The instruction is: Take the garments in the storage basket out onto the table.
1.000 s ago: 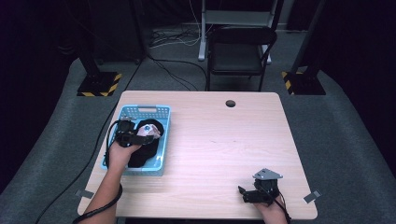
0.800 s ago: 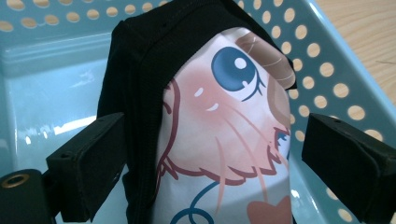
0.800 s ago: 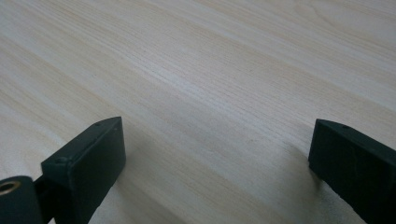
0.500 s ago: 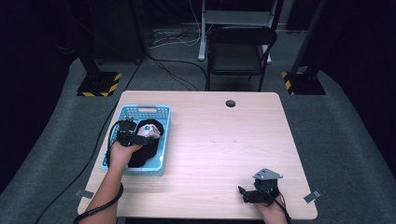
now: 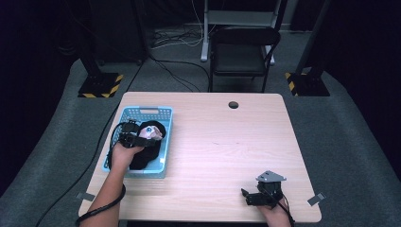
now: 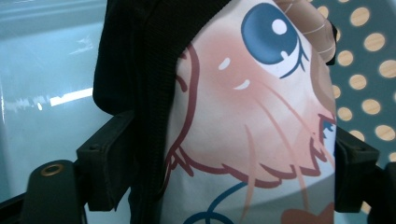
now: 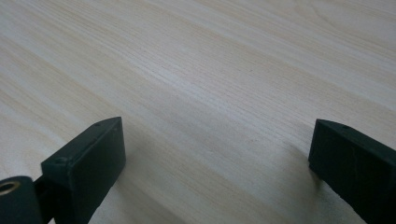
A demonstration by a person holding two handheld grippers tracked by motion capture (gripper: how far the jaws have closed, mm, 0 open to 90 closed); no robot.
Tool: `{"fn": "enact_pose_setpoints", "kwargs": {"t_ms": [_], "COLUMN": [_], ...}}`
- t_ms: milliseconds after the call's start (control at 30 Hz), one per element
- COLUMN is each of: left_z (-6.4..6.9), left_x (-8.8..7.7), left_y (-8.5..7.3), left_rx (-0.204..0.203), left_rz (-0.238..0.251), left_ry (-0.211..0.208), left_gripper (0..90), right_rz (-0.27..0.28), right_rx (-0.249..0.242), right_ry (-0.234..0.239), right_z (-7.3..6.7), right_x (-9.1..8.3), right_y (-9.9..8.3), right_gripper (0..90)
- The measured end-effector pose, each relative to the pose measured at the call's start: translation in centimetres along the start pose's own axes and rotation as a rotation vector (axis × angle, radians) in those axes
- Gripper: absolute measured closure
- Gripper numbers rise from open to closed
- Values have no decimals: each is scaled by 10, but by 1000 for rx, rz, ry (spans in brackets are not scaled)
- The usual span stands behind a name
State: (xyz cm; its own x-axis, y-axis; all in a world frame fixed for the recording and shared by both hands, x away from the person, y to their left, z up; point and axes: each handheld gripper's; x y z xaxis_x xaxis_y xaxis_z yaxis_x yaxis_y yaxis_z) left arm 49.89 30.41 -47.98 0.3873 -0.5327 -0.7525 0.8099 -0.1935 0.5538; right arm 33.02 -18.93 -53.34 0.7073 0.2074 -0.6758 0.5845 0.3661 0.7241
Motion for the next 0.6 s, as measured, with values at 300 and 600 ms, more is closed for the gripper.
{"fn": "enact_pose_setpoints", "kwargs": {"t_ms": [300, 600], "left_z": [-1, 2], "left_x": [-1, -10], "left_y": [1, -1], "left_rx": [5, 36], "left_rz": [1, 49], "left_ry": [6, 14], "left_gripper": [277, 379], "right_rz": [0, 0], "right_rx": [0, 0], "right_ry": [0, 0], "right_z": [0, 0], "right_x": [0, 0], "right_y": [0, 0], "right_gripper": [32, 32]}}
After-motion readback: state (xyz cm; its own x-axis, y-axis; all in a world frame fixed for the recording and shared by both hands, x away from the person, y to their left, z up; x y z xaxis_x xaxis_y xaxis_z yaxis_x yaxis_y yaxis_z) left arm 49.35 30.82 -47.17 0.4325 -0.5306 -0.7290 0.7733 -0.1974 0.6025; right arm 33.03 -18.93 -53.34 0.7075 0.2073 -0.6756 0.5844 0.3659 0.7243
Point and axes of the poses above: each handheld gripper's, and its own axes: x roughly forward along the jaws, y roughly out of its top, z roughly to its right, and after that the axes turned 11 degrees about -y, right-handed
